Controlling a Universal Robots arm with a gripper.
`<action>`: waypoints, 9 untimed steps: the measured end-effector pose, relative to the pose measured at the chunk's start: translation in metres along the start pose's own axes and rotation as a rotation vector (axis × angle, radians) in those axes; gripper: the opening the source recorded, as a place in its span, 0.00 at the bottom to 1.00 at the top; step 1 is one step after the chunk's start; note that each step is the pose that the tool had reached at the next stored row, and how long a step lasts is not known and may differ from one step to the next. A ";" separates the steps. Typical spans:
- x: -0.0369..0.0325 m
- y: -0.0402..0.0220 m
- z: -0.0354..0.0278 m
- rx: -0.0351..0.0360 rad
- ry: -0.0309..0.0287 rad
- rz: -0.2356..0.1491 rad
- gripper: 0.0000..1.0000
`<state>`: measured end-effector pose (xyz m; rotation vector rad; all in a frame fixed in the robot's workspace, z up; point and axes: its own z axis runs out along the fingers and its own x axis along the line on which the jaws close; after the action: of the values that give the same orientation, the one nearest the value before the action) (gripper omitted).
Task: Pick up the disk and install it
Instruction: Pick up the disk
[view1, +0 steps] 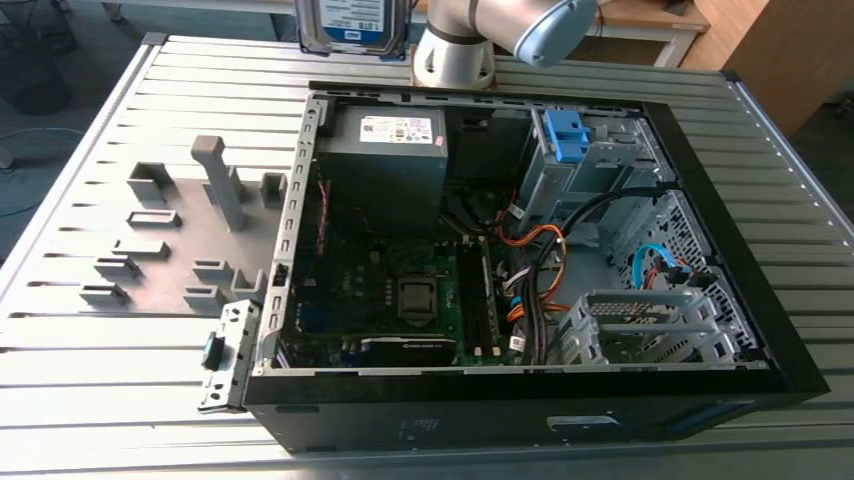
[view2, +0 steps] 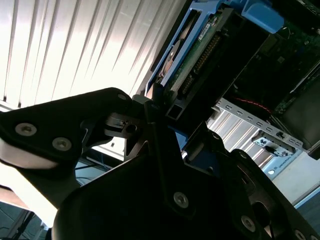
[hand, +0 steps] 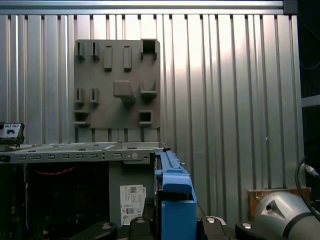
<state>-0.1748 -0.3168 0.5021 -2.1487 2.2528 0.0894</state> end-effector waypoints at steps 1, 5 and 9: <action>0.0000 -0.0005 0.0000 0.0000 0.0000 0.000 0.36; -0.0001 -0.0025 -0.0001 0.0000 0.0000 0.000 0.36; -0.0003 -0.0060 -0.0001 0.0000 0.0001 0.000 0.36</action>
<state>-0.1688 -0.3168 0.5021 -2.1488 2.2528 0.0894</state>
